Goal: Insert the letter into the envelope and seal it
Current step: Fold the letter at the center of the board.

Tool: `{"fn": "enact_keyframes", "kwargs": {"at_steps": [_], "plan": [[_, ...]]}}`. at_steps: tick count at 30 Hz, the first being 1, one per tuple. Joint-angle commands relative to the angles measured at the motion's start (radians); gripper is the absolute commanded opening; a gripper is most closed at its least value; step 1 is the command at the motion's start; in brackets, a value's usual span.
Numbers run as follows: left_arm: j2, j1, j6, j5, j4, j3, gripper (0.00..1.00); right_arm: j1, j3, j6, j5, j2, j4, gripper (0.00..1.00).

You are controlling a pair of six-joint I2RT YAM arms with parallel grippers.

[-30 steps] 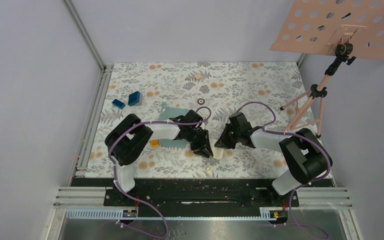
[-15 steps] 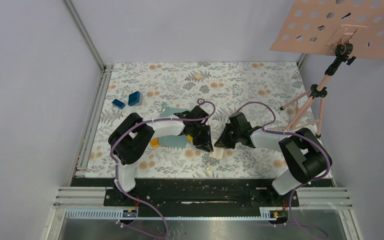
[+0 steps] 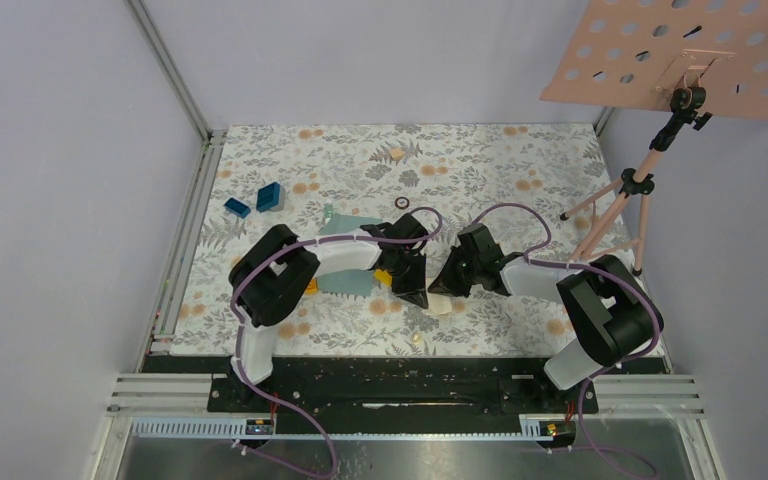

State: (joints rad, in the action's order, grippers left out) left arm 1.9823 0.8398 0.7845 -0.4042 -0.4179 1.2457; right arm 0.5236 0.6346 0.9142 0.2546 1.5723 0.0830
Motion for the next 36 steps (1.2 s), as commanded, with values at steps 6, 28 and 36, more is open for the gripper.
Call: {"fn": "enact_keyframes", "kwargs": {"at_steps": [6,28,36], "plan": [[0.064,0.007,-0.024,0.085,-0.059,0.039,0.00,0.006,-0.013,-0.015,-0.037,0.005,-0.033,0.04],[-0.218,-0.013,0.198,-0.014,0.494,-0.260,0.04,0.004,-0.023,-0.026,-0.047,0.015,-0.037,0.01],[-0.104,-0.011,0.230,-0.061,0.554,-0.243,0.00,0.005,-0.021,-0.022,-0.043,0.009,-0.036,0.01]]}}
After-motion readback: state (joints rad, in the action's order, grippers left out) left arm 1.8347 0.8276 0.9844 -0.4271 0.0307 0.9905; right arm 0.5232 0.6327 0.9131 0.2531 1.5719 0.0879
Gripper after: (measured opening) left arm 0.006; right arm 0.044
